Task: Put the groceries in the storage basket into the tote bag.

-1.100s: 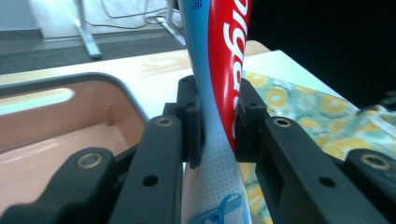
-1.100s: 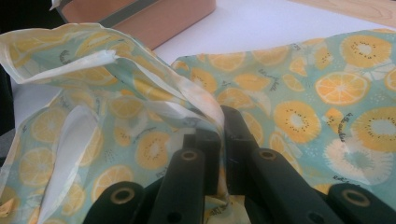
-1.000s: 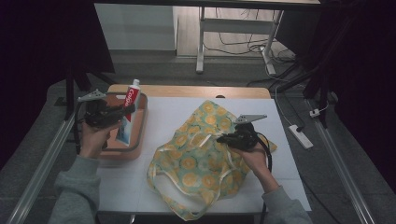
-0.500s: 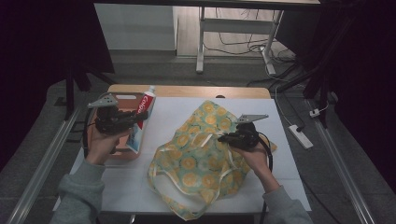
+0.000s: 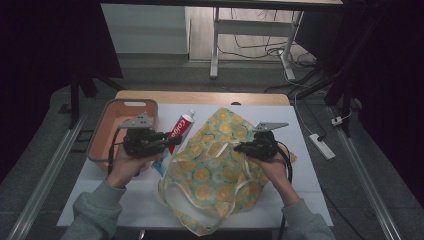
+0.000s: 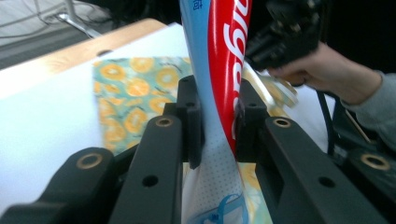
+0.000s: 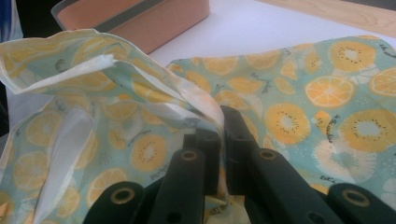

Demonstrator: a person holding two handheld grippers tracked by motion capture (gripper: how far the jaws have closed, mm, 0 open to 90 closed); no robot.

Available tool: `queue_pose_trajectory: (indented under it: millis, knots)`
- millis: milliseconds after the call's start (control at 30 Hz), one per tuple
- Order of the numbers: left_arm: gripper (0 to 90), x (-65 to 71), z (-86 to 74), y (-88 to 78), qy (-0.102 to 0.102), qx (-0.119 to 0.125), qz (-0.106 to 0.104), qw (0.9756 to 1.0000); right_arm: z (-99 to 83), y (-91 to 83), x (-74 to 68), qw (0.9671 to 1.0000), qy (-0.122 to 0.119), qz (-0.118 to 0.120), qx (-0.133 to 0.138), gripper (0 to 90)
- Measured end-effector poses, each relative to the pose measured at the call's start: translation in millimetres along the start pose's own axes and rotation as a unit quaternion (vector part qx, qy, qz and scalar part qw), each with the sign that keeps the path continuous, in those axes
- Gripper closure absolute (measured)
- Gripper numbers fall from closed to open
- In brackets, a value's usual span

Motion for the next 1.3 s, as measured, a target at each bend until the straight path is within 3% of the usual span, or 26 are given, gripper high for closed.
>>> queue_pose_trajectory:
  millis: [300, 667, 967, 1200, 1300]
  knots:
    - [75.9, 17.2, -2.4, 25.2, 0.017, -0.031, -0.032, 0.9988, 0.2, -0.8, 0.1, 1.0000, -0.002, 0.000, 0.002, 86.3]
    - [75.9, 45.3, -9.6, 29.9, 0.042, -0.062, -0.062, 0.9953, 0.7, -3.3, 1.2, 1.0000, 0.000, 0.000, 0.007, 86.3]
    - [76.0, 74.9, -19.6, 40.4, 0.070, -0.112, -0.076, 0.9883, 2.2, -5.1, 0.1, 0.9999, 0.000, 0.002, 0.011, 86.3]
    - [75.9, 77.0, -30.8, 68.8, 0.074, -0.160, -0.066, 0.9821, 3.6, -6.0, -2.3, 0.9998, 0.003, 0.012, 0.016, 86.3]
    - [75.9, 75.3, -30.9, 81.3, 0.071, -0.172, -0.062, 0.9807, 5.4, -7.8, -4.4, 0.9996, 0.005, 0.019, 0.022, 86.3]
Point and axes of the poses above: each handheld gripper's, and its own axes: y roughly forward along the jaws, z roughly out of its top, x roughly to its right, the point moved 1 cm from there along y, roughly forward along the jaws, and after that the axes turned 9 degrees about y, right-handed, at the moved point
